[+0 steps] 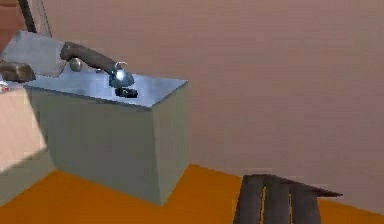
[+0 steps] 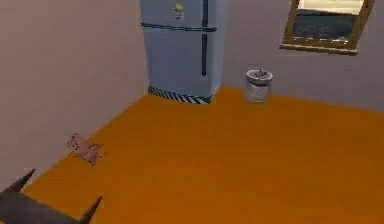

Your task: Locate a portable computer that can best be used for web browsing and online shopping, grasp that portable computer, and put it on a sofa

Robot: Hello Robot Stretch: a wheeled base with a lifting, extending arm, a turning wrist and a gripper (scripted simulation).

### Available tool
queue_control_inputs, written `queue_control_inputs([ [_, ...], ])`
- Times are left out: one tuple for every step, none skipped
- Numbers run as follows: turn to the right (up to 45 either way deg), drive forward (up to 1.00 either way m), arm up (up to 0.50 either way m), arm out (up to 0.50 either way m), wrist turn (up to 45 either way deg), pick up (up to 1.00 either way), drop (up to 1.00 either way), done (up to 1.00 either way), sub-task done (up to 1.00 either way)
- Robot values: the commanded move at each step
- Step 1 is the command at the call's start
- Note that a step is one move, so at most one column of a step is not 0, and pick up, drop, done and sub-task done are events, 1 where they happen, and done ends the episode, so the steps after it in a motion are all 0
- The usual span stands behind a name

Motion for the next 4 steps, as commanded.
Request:
queue_control_inputs([
  [-45.0, 0.0, 0.0, 0.0, 0.0, 0.0, 0.0, 0.0, 0.0],
  [-21.0, 0.0, 0.0, 0.0, 0.0, 0.0, 0.0, 0.0, 0.0],
  [0.0, 0.45, 0.0, 0.0, 0.0, 0.0, 0.0, 0.0, 0.0],
  [-42.0, 0.0, 0.0, 0.0, 0.0, 0.0, 0.0, 0.0, 0.0],
])
